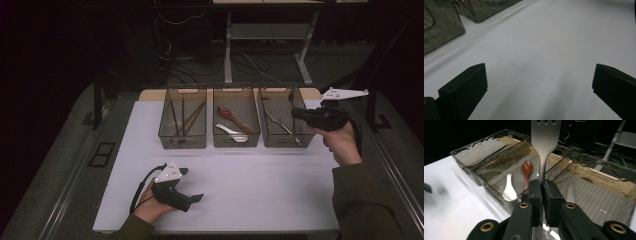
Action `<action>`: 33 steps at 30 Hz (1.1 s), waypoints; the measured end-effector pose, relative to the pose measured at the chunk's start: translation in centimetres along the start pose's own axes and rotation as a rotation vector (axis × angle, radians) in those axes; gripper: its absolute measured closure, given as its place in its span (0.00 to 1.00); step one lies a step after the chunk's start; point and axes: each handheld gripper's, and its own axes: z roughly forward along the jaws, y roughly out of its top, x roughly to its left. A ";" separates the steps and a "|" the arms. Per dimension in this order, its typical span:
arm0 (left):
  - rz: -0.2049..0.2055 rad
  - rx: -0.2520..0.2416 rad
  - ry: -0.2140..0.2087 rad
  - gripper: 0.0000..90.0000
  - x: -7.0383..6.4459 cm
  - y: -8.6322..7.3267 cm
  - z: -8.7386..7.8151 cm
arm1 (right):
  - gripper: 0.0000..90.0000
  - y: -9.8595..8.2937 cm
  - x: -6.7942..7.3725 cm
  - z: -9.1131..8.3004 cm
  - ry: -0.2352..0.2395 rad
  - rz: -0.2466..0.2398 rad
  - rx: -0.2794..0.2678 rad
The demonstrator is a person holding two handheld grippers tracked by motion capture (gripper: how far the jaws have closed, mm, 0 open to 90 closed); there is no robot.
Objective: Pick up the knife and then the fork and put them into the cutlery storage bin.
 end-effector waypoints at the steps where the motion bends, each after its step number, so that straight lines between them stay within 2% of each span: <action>1: -0.001 -0.001 0.000 0.00 0.0 0.0 0.0 | 0.93 0.1 -0.2 0.0 -0.005 0.001 0.002; 13: -0.004 -0.004 -0.001 0.00 0.0 0.0 0.0 | 0.94 0.3 -3.4 0.8 -0.116 0.052 0.020; 17: -0.008 -0.005 0.000 0.00 0.0 0.0 0.0 | 0.93 0.2 -4.2 1.3 -0.140 0.067 0.048; 25: -0.005 -0.005 -0.002 0.00 0.0 0.0 0.0 | 0.93 -0.4 -5.2 2.4 -0.170 0.074 0.105; 33: -0.004 -0.004 -0.003 0.00 0.0 0.0 0.0 | 0.94 -1.0 -5.7 3.6 -0.174 0.100 0.166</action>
